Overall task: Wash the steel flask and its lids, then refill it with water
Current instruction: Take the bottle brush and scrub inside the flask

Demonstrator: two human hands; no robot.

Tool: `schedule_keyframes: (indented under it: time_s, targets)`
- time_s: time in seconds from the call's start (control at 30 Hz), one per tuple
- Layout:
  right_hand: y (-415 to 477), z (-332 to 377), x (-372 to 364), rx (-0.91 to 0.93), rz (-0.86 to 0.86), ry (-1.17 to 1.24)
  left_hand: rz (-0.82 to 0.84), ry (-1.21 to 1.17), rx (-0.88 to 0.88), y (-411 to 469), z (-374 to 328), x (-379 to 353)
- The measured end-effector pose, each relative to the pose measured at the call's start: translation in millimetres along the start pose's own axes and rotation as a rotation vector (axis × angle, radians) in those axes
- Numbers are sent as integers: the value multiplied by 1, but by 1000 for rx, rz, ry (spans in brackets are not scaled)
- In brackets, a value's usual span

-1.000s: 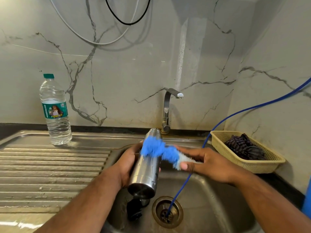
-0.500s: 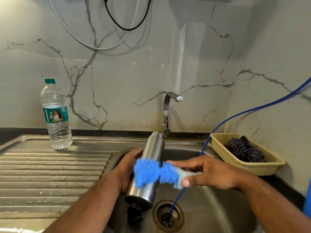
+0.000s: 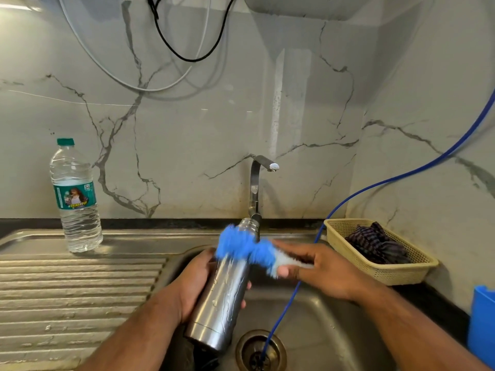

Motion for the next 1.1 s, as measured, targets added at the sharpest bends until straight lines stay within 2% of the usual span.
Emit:
schedule_keyframes:
  time_s: [0.07, 0.13, 0.27, 0.3, 0.4, 0.43, 0.57, 0.6, 0.7, 0.73, 0.77, 0.87, 0.9, 0.93, 1.0, 1.03, 1.1]
  targets:
    - [0, -4, 17, -29, -257, -38, 0, 0, 2, 0, 0, -1]
    - [-2, -6, 21, -54, -324, -66, 28, 6, 5, 1, 1, -3]
    - [-1, -9, 12, -32, -114, -51, 62, 49, -22, 2, 0, -4]
    - [-1, -9, 13, -25, -119, -60, 62, 57, -22, 2, 0, -4]
    - [-1, -5, 25, -46, -299, -104, 66, 32, 0, -1, 0, -6]
    - [-1, -3, 23, -39, -295, -99, 71, 26, 4, 1, 1, -6]
    - [0, -7, 4, -37, -30, -83, 79, 32, 18, 1, 3, -6]
    - [1, -6, 5, -18, -58, -96, 75, 34, 18, 1, 3, -6]
    - [0, -4, 21, -43, -310, -115, 41, 43, 16, 3, 2, -2]
    - [0, -3, 21, -43, -326, -105, 27, 47, 16, 1, 2, -1]
    - [0, -5, 17, -38, -274, -85, 18, 47, 15, 1, 3, 0]
    - [-1, -2, -8, -35, 62, -87, 9, 35, 11, -4, 2, 0]
    - [-3, 1, -12, -17, 110, -98, 13, 30, 9, -5, 2, -1]
    - [-1, 3, -9, 6, 61, -98, 15, 26, 8, -6, 2, -1]
    - [1, 2, 7, -4, -176, -110, 37, -14, 25, -8, 1, -4]
    - [2, -2, 11, -25, -229, -100, 32, -43, 36, -8, 1, -4]
    - [0, -2, 5, -23, -130, -40, 19, -80, 22, -5, -1, -2]
Point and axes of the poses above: each hand's wrist, its own y-axis towards the middle knuckle, its own x-axis out of the back of the hand, z = x × y, the point moved 7 cm from there along y, towards the middle knuckle, and after that the axes turned 5 degrees about x, right-handed, at the moved point
